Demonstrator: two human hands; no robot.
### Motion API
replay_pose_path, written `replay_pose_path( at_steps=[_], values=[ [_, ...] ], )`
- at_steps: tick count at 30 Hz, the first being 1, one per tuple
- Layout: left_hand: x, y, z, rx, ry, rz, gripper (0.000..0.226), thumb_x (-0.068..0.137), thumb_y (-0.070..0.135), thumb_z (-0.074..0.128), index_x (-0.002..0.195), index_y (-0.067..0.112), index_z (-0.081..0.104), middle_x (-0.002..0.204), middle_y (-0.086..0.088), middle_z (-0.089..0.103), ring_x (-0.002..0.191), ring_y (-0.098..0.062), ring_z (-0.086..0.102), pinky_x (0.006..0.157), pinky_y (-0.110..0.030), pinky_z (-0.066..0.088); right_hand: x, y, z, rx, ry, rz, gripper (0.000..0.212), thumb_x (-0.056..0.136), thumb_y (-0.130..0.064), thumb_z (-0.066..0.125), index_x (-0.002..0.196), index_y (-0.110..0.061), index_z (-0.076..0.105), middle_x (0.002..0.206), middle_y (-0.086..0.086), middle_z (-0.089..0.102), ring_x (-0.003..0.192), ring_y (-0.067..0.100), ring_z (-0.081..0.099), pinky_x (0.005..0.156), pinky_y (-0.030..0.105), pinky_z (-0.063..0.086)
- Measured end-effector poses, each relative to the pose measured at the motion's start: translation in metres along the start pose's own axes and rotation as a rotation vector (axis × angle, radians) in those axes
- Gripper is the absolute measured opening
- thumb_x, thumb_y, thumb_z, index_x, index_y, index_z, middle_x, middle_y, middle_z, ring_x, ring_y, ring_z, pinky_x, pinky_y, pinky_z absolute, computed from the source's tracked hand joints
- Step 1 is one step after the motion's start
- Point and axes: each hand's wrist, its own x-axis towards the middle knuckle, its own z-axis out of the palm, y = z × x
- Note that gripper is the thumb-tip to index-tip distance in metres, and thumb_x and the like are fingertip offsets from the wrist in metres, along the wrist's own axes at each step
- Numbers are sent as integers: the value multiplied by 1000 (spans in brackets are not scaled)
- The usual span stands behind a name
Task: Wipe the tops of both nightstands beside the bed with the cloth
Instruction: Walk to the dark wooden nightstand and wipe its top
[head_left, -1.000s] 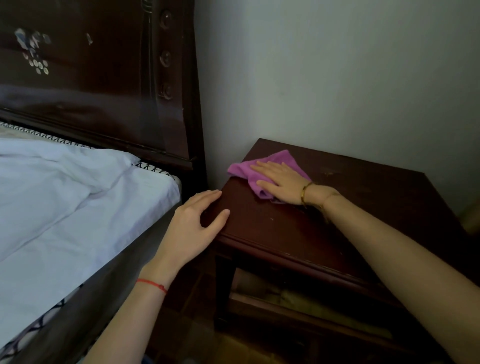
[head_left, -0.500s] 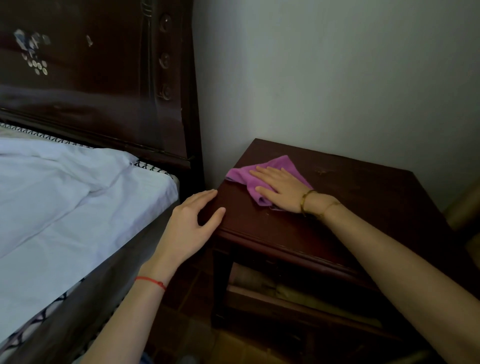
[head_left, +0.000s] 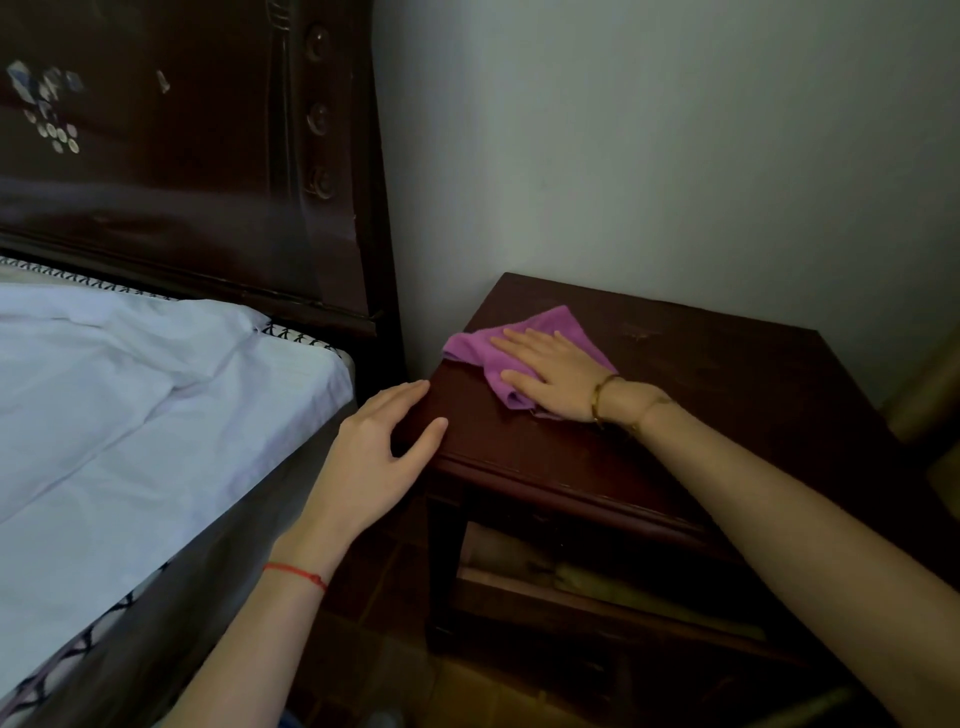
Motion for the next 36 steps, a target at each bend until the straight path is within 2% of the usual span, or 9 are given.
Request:
replay_pose_path(
  at_steps=[2,9,16,20,24,27,31,33,36],
  values=[
    [1,0,0,13,-9,-4,50,91,44,60,136,21,56,138,7,55,131,-5,45,112,-33,36,9,-7,2,-28,15,35,57,99,-50,23,151,-30,9,159,-4,7,146,16,6,117,36,-2],
    [6,-2,0,92,-58,25,60,88,58,47,138,25,53,143,9,50,136,-7,40,113,-39,35,-24,-19,5,62,20,-182,57,99,-50,28,150,-36,9,158,-14,6,143,3,4,116,30,-5],
    [24,11,4,173,-138,114,73,85,69,36,143,27,46,150,13,40,141,1,24,116,-18,11,51,68,-4,-55,-1,286,59,99,-52,21,152,-28,11,160,-1,9,146,20,10,117,40,1],
    [31,11,14,213,-164,118,78,82,71,33,144,25,45,152,9,38,143,-2,23,115,-13,4,54,39,-1,-30,8,142,59,99,-51,23,151,-28,12,159,-3,8,146,18,8,117,38,0],
    [31,9,18,241,-184,119,78,83,71,31,145,26,43,154,11,35,144,-4,21,119,-22,11,32,32,1,25,20,-47,57,98,-51,29,150,-33,13,159,-8,10,144,11,8,116,35,-2],
    [32,9,18,259,-197,122,76,84,71,29,147,29,39,154,14,31,145,-2,18,119,-31,22,53,62,-7,13,14,63,58,98,-51,28,151,-29,15,159,-4,12,145,15,11,116,35,0],
    [31,13,16,277,-202,135,73,86,69,28,147,29,36,154,16,29,144,0,16,117,-22,16,110,93,-10,-42,11,277,59,98,-50,27,151,-26,15,159,1,13,145,22,13,118,40,6],
    [32,14,16,278,-203,140,72,87,69,28,147,30,35,154,16,28,144,0,15,117,-21,14,132,84,-7,-45,7,276,59,98,-50,26,151,-26,15,159,1,12,146,23,13,117,41,5],
    [31,14,15,280,-205,144,72,87,68,28,147,29,35,154,16,28,144,1,14,116,-19,12,132,53,-1,-48,33,96,58,98,-51,25,150,-26,18,159,-1,15,145,20,14,117,41,4]
  ],
)
